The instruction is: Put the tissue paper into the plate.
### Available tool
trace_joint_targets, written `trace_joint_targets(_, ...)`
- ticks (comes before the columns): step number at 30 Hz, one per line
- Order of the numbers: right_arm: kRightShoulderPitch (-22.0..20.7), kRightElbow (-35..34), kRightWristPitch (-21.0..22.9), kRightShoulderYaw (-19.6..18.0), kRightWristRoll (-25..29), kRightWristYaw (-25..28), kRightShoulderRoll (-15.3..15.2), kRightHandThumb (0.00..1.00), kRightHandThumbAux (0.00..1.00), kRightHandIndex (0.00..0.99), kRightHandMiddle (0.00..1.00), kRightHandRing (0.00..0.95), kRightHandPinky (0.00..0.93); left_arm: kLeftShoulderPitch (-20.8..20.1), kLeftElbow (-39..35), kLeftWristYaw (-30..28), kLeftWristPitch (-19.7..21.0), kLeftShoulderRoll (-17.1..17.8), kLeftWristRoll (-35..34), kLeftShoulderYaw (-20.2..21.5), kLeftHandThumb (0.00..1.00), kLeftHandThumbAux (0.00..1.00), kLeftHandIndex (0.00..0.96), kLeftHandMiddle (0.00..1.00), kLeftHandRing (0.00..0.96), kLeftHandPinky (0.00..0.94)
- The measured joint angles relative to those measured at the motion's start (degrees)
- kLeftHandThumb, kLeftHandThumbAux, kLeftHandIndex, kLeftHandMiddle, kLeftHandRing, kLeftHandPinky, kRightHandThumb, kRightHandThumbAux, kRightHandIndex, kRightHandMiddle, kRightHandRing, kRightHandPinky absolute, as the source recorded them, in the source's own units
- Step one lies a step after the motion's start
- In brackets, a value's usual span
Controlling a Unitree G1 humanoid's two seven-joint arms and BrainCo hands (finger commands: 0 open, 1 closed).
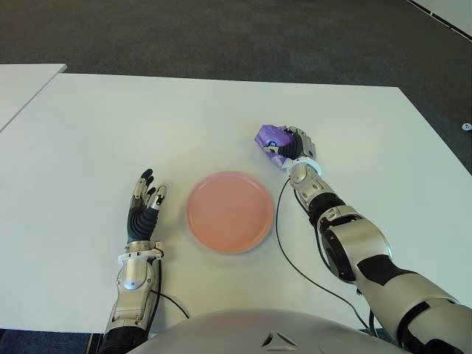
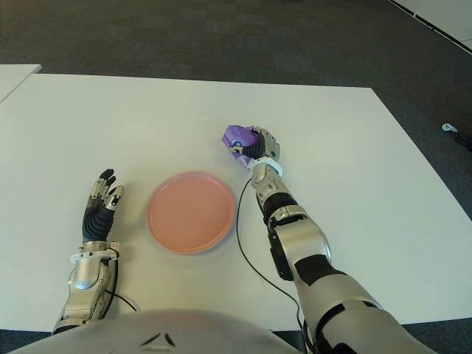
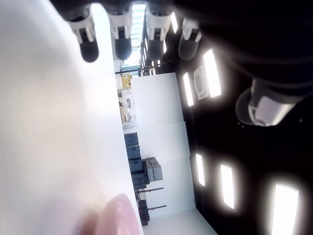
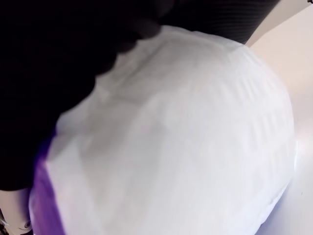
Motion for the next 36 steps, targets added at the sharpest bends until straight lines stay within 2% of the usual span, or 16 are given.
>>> trace_joint_targets(9,0.2,0.0,-0.5,0.9,-0.4,-0.6,-0.1,0.851,0.676,0.402,0.531,0.804,0.800,0.0,0.0,0.0,0.0,0.0,0.0,0.0,0.000,0.380,0.000,0.000,0.000,0.000)
trace_joint_targets(15,1.6,0.0,-1.5,6.2,-4.4,-5.7,-0.6,0.851,0.677,0.403,0.535,0.815,0.831,0.0,-0.1,0.0,0.0,0.0,0.0,0.0,0.000,0.383,0.000,0.000,0.000,0.000)
trace_joint_targets(22,4.0,0.2,-2.0,14.2,-11.4,-15.7,-1.7,0.850,0.678,0.402,0.547,0.843,0.853,0.0,-0.1,0.0,0.0,-0.1,0.0,0.0,0.000,0.384,0.000,0.000,0.000,0.000)
trace_joint_targets(25,4.6,0.5,-2.0,16.6,-13.0,-18.9,-2.1,0.850,0.678,0.401,0.549,0.848,0.856,0.1,-0.1,0.0,0.0,-0.1,0.0,0.0,0.000,0.387,0.000,0.000,0.000,0.000)
trace_joint_targets(36,4.7,1.7,-1.3,20.9,-14.2,-22.4,-3.0,0.850,0.679,0.401,0.554,0.857,0.859,0.0,0.0,0.0,0.3,-0.2,-0.1,-0.1,0.000,0.394,0.000,0.000,0.000,0.000)
